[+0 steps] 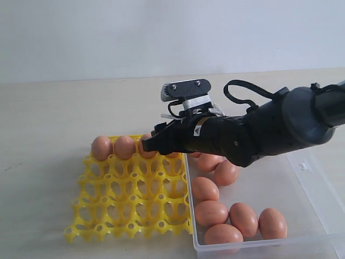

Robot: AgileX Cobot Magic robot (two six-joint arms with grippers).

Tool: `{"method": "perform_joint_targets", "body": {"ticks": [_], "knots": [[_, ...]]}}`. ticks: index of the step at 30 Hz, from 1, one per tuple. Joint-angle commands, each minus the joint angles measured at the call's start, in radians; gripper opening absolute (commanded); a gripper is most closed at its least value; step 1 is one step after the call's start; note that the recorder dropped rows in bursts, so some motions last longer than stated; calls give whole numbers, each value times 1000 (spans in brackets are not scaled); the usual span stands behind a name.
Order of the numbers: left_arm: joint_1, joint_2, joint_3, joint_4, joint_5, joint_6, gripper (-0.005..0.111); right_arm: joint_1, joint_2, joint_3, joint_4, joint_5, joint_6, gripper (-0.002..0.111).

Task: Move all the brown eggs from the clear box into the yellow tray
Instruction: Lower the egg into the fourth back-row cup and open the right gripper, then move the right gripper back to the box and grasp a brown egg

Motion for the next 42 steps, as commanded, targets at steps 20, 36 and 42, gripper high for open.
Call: {"method": "perform_joint_targets", "body": {"ticks": [20,36,42], "knots": [[-5,1,-4,0,-9,-2,0,-138,-432,-6,-131,1069,-107,34],[-5,1,-4,0,-9,-2,0,-239,-432,151,176,1069,-113,50],[-5,1,-4,0,-9,-2,0,-239,-432,226,176,986,-99,50]]}}
